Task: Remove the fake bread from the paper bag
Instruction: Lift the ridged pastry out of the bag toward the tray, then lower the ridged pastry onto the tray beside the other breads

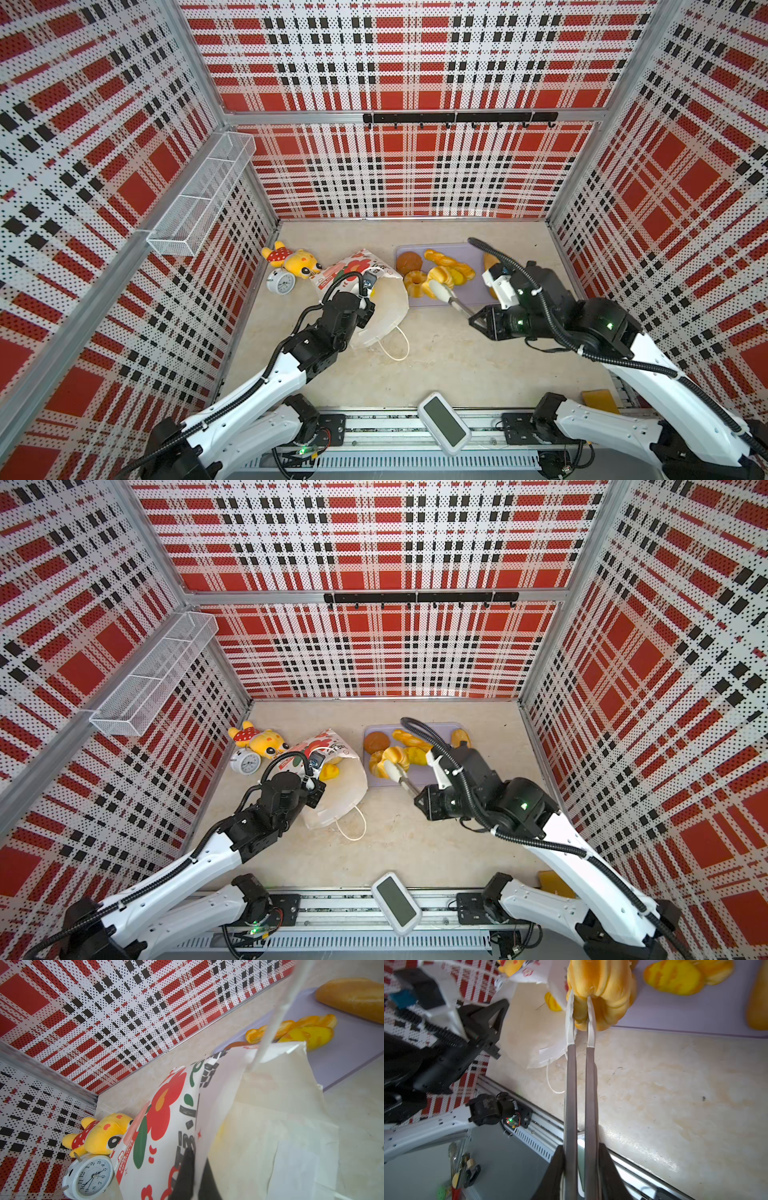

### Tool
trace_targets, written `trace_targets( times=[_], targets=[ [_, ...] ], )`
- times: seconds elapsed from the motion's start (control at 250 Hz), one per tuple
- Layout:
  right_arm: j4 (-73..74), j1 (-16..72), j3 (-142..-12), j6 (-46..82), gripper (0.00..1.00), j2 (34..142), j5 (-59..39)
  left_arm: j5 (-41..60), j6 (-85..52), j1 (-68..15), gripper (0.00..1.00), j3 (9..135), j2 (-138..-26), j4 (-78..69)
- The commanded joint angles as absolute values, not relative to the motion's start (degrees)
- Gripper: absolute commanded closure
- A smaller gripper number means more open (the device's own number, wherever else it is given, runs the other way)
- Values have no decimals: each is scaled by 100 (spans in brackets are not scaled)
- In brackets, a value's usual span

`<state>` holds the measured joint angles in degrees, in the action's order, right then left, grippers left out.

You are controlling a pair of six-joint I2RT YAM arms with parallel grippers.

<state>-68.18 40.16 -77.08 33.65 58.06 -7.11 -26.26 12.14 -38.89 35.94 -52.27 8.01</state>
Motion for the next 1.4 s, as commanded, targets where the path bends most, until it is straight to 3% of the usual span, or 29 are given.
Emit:
trace_targets(
  times=[0.0,0.2,0.396,0.568,0.992,1.397],
  targets=[
    [-7519,3183,-7950,2124,100,6179,-1272,-2543,1028,-3869,100,3595,-5133,734],
    [-8323,2427,-8642,984,100,7264,-1128,-2621,1284,-3933,100,3622,-5167,928],
    [-8868,2317,-9367,619,100,8144,-420,-2339,1617,-3958,100,3516,-5169,1002],
    [-8751,2114,-9728,393,100,8715,-605,-2340,1615,-3959,100,3566,-5165,1122],
    [-8722,2101,-10504,202,100,10028,-879,-2316,1514,-3955,100,3560,-5028,1178],
    [-8653,2537,-10599,105,100,10474,-1033,-2285,1468,-3945,100,3544,-5036,1178]
  ],
)
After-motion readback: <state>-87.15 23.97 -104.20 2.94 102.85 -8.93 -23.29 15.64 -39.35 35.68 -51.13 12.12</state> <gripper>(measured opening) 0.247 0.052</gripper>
